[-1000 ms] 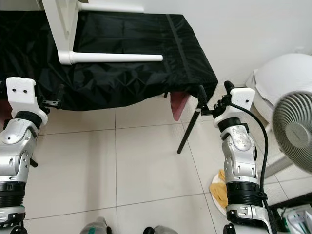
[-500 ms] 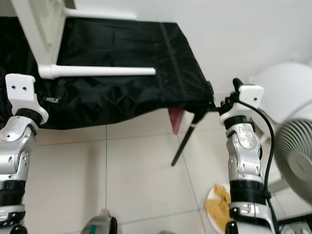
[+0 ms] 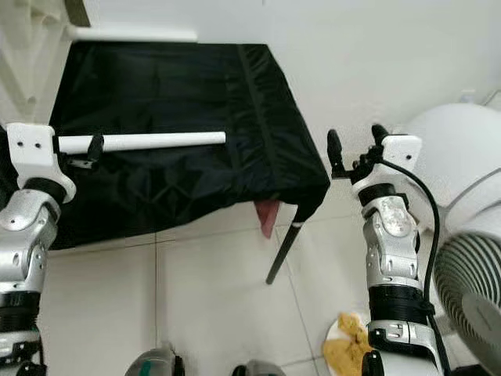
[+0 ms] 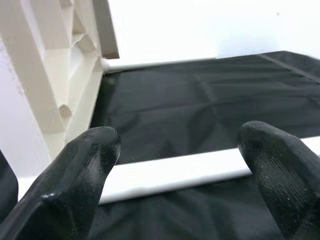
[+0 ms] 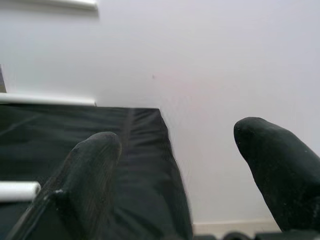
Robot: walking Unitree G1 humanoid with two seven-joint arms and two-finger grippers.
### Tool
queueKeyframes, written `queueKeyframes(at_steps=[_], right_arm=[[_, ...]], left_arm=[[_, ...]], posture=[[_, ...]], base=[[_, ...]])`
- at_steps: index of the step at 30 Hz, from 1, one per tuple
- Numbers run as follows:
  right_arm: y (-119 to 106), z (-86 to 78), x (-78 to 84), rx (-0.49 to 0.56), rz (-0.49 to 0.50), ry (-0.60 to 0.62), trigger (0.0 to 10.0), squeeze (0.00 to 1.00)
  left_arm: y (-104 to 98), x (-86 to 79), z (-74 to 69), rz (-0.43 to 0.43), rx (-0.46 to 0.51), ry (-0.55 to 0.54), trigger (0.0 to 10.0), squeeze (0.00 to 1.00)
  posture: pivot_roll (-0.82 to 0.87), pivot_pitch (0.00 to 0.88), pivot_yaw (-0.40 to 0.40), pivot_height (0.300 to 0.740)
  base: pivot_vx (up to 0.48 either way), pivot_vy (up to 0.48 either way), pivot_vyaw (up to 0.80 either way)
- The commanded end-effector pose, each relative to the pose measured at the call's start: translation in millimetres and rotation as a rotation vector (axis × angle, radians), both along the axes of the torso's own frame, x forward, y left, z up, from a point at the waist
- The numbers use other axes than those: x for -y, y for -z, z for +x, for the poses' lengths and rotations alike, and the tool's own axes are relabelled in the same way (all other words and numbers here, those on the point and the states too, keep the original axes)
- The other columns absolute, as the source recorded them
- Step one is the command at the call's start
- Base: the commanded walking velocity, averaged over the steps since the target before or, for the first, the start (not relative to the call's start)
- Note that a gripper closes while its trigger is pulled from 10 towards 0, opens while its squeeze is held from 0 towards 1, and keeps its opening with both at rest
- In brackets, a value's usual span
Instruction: Building children table
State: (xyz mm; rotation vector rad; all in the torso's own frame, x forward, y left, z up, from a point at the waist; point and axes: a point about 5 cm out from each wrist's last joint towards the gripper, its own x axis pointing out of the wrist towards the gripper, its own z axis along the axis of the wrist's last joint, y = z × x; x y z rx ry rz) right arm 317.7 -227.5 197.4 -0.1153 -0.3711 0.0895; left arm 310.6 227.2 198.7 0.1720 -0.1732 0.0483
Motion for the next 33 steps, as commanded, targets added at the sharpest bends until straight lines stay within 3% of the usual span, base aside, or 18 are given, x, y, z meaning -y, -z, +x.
queueKeyframes(at_steps=[1, 14, 20, 21, 25, 27, 31, 33], right_arm=[[0.4, 0.9, -3.6, -0.001, -0.006, -0.017, 10.0, 0.00], [-2.3, 2.0, 0.2, 0.005, -0.022, 0.000, 10.0, 0.00], [-14.1, 4.7, 5.4, 0.030, -0.064, 0.032, 10.0, 0.00], [-24.4, 8.4, 7.0, 0.050, -0.112, 0.048, 10.0, 0.00], [-34.7, 11.9, 5.3, 0.079, -0.144, 0.044, 10.0, 0.00], [-46.4, 19.0, -2.2, 0.112, -0.208, 0.037, 10.0, 0.00], [-48.4, 20.7, -3.8, 0.116, -0.222, 0.036, 10.0, 0.00], [-56.5, 28.2, -16.3, 0.133, -0.236, -0.002, 10.0, 0.00]], left_arm=[[2.5, -6.6, -1.4, 0.004, -0.016, -0.026, 10.0, 0.00], [-3.2, -8.5, -1.7, -0.028, 0.008, -0.042, 10.0, 0.00], [-3.7, -7.4, -1.4, -0.094, -0.006, -0.031, 10.0, 0.00], [-6.3, -2.0, 0.0, -0.133, -0.014, 0.007, 10.0, 0.00], [-8.0, 5.9, 1.7, -0.144, -0.024, 0.058, 10.0, 0.00], [-5.9, 21.7, 4.0, -0.149, -0.053, 0.152, 10.0, 0.00], [-5.5, 24.9, 4.6, -0.146, -0.060, 0.169, 10.0, 0.00], [-7.2, 33.2, 8.3, -0.149, -0.068, 0.190, 10.0, 0.00]], posture=[[0.09, 0.064, -0.047, 0.740], [0.09, 0.069, -0.041, 0.740], [0.09, 0.072, -0.037, 0.740], [0.09, 0.075, -0.037, 0.740], [0.08, 0.077, -0.037, 0.740], [0.08, 0.082, -0.040, 0.740], [0.08, 0.082, -0.040, 0.740], [0.09, 0.092, -0.042, 0.740]], base=[[0.319, 0.000, 0.00], [0.067, 0.000, 0.00], [0.000, 0.000, 0.00], [0.000, 0.000, 0.00], [0.000, 0.000, 0.00], [0.000, 0.000, 0.00], [0.000, 0.000, 0.00], [0.000, 0.000, 0.00]])
